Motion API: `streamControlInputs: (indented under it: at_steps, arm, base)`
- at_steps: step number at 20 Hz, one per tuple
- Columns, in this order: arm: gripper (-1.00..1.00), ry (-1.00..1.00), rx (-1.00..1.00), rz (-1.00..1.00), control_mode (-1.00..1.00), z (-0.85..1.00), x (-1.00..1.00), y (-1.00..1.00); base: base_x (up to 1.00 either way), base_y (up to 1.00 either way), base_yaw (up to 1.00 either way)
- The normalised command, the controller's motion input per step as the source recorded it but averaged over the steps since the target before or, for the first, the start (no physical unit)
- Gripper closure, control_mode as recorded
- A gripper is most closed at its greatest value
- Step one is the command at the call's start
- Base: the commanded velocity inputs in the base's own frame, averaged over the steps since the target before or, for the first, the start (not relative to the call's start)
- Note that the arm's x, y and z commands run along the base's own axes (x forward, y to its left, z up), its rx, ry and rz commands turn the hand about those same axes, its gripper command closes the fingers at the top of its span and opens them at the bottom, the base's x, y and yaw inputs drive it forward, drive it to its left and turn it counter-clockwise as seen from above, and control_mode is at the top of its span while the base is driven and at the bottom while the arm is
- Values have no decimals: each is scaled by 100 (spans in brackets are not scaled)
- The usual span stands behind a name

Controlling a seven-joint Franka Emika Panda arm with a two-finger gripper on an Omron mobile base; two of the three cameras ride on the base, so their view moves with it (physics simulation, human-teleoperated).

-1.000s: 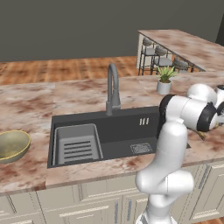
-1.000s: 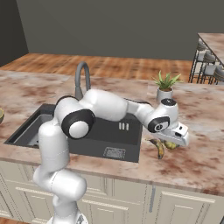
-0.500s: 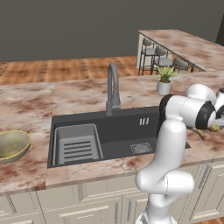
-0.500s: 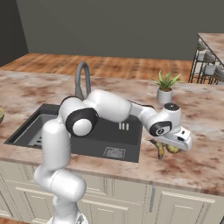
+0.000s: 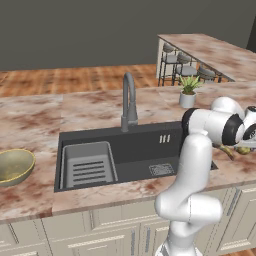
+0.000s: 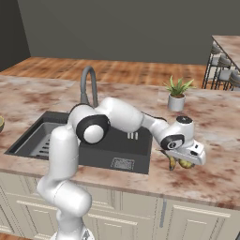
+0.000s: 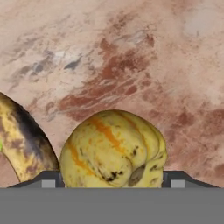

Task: Remove the squash and banana from the sink. Then move the bowl and cup from the counter to the sink for washing.

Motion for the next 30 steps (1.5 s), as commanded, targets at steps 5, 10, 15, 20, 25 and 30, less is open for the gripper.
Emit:
streamControlInputs:
  at_steps: [5, 10, 15, 20, 25, 30]
  arm:
    - [100, 9, 0, 0, -100, -23, 9, -14]
    - [100, 7, 0, 0, -100, -19, 10, -10]
    - [100, 1, 3, 0, -100, -13, 5, -5]
    - [100, 0, 3, 0, -100, -17, -2, -5]
    - [-100, 2, 1, 0, -100, -21, -11, 0]
    - [-100, 0, 2, 0, -100, -2, -7, 0]
  base:
    - [0, 0, 0]
    - [0, 0, 0]
    - [0, 0, 0]
    - [0, 0, 0]
    - [0, 0, 0]
    - [0, 0, 0]
